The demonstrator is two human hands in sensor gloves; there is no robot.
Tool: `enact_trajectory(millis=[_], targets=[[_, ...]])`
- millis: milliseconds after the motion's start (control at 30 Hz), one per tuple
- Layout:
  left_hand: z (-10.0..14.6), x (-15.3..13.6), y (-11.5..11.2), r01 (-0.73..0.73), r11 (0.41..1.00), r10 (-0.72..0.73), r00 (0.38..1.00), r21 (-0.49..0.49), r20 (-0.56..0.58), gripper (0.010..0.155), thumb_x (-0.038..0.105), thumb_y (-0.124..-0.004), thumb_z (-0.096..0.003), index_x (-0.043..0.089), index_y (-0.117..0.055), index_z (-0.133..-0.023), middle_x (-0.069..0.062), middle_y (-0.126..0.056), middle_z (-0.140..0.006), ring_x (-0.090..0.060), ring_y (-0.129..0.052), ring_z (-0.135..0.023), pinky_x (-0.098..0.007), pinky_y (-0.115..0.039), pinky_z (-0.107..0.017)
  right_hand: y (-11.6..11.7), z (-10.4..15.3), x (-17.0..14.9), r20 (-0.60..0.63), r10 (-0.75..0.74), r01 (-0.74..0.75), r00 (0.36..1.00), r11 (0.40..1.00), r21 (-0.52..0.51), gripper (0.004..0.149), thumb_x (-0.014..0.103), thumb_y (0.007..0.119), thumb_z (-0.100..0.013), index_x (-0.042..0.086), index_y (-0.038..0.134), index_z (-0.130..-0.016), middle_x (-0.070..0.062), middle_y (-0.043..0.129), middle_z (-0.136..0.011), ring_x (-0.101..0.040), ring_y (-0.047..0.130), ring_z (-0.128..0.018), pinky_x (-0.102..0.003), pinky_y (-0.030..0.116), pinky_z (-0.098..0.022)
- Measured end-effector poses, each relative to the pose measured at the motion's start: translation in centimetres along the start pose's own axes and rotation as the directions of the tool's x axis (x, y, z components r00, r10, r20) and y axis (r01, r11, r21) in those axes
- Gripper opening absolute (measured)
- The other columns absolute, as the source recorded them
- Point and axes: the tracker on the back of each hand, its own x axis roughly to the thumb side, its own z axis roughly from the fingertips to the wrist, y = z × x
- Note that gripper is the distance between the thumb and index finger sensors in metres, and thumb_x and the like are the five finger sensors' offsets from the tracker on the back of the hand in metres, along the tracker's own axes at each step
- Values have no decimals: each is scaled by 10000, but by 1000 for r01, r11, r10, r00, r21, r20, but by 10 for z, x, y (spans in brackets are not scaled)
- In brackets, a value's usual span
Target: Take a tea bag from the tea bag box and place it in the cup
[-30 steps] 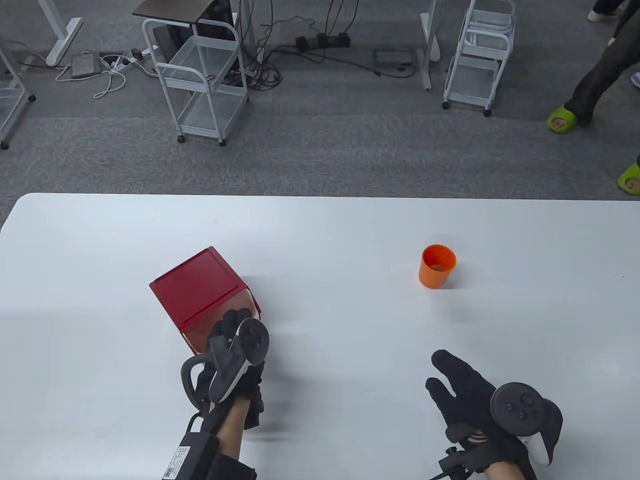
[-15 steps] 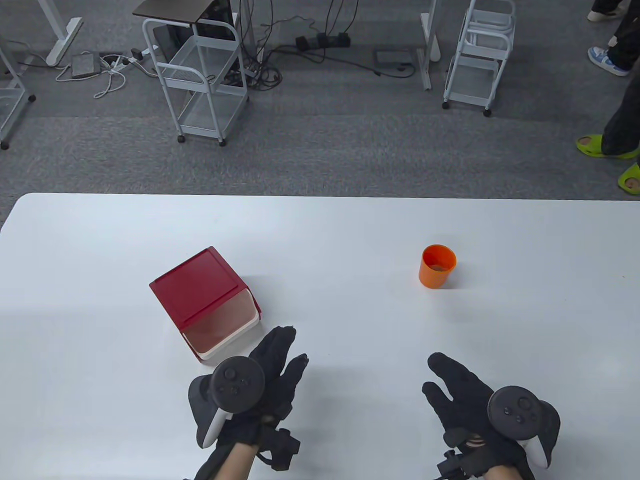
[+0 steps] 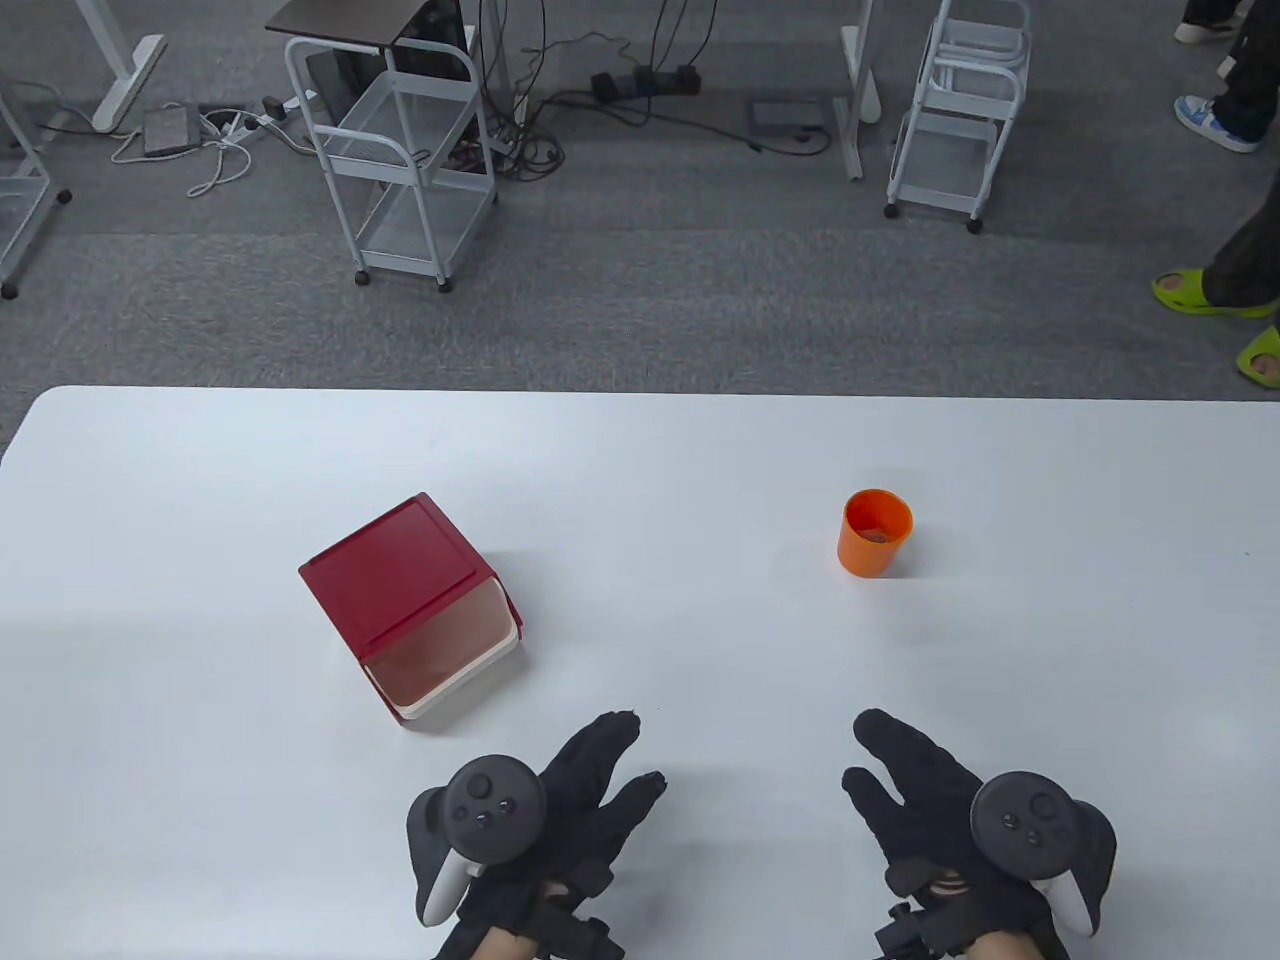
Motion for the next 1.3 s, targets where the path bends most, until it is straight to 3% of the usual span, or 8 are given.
enact_trajectory(millis=[1300], targets=[[0, -9, 3, -3, 1000, 3, 1000, 22, -5, 711, 598, -690, -485, 240, -630, -1097, -86, -667, -1171, -323, -746, -1019, -415, -679, -748, 4, -2, 1, 8, 11, -11, 1000, 1000, 19, 646, 541, 723, -462, 151, 649, -972, -199, 705, -1011, -496, 756, -832, -590, 623, -647]])
